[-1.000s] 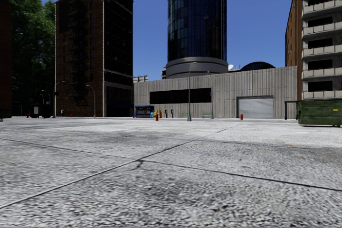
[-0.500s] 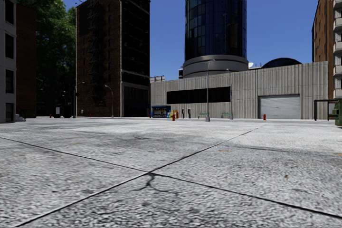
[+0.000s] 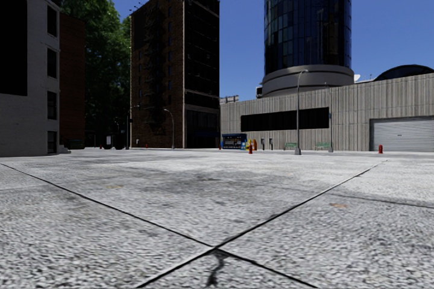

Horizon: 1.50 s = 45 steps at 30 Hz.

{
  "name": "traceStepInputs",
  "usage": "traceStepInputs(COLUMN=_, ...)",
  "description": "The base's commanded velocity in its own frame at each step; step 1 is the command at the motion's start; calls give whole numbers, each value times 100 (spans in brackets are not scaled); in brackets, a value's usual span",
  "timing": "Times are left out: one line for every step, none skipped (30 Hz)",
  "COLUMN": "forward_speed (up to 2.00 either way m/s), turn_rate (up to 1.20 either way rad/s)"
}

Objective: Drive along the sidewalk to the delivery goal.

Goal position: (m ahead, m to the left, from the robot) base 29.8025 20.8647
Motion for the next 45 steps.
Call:
traceStepInputs(forward_speed=144, turn_rate=45)
traceStepInputs(forward_speed=144, turn_rate=45)
traceStepInputs(forward_speed=144, turn_rate=45)
traceStepInputs(forward_speed=144, turn_rate=45)
traceStepInputs(forward_speed=144, turn_rate=45)
traceStepInputs(forward_speed=144, turn_rate=45)
traceStepInputs(forward_speed=144, turn_rate=39)
traceStepInputs(forward_speed=145, turn_rate=22)
traceStepInputs(forward_speed=145, turn_rate=15)
traceStepInputs(forward_speed=145, turn_rate=14)
traceStepInputs(forward_speed=146, turn_rate=15)
traceStepInputs(forward_speed=146, turn_rate=15)
traceStepInputs(forward_speed=146, turn_rate=26)
traceStepInputs(forward_speed=146, turn_rate=30)
traceStepInputs(forward_speed=146, turn_rate=31)
traceStepInputs(forward_speed=146, turn_rate=32)
traceStepInputs(forward_speed=146, turn_rate=32)
traceStepInputs(forward_speed=146, turn_rate=24)
traceStepInputs(forward_speed=146, turn_rate=13)
traceStepInputs(forward_speed=146, turn_rate=8)
traceStepInputs(forward_speed=146, turn_rate=8)
traceStepInputs(forward_speed=146, turn_rate=19)
traceStepInputs(forward_speed=146, turn_rate=19)
traceStepInputs(forward_speed=146, turn_rate=29)
traceStepInputs(forward_speed=146, turn_rate=40)
traceStepInputs(forward_speed=146, turn_rate=45)
traceStepInputs(forward_speed=146, turn_rate=46)
traceStepInputs(forward_speed=146, turn_rate=46)
traceStepInputs(forward_speed=146, turn_rate=46)
traceStepInputs(forward_speed=146, turn_rate=46)
traceStepInputs(forward_speed=146, turn_rate=46)
traceStepInputs(forward_speed=146, turn_rate=46)
traceStepInputs(forward_speed=146, turn_rate=46)
traceStepInputs(forward_speed=147, turn_rate=46)
traceStepInputs(forward_speed=150, turn_rate=46)
traceStepInputs(forward_speed=150, turn_rate=46)
traceStepInputs(forward_speed=154, turn_rate=46)
traceStepInputs(forward_speed=156, turn_rate=46)
traceStepInputs(forward_speed=158, turn_rate=46)
traceStepInputs(forward_speed=158, turn_rate=46)
traceStepInputs(forward_speed=162, turn_rate=46)
traceStepInputs(forward_speed=165, turn_rate=46)
traceStepInputs(forward_speed=165, turn_rate=46)
traceStepInputs(forward_speed=166, turn_rate=46)
traceStepInputs(forward_speed=166, turn_rate=46)
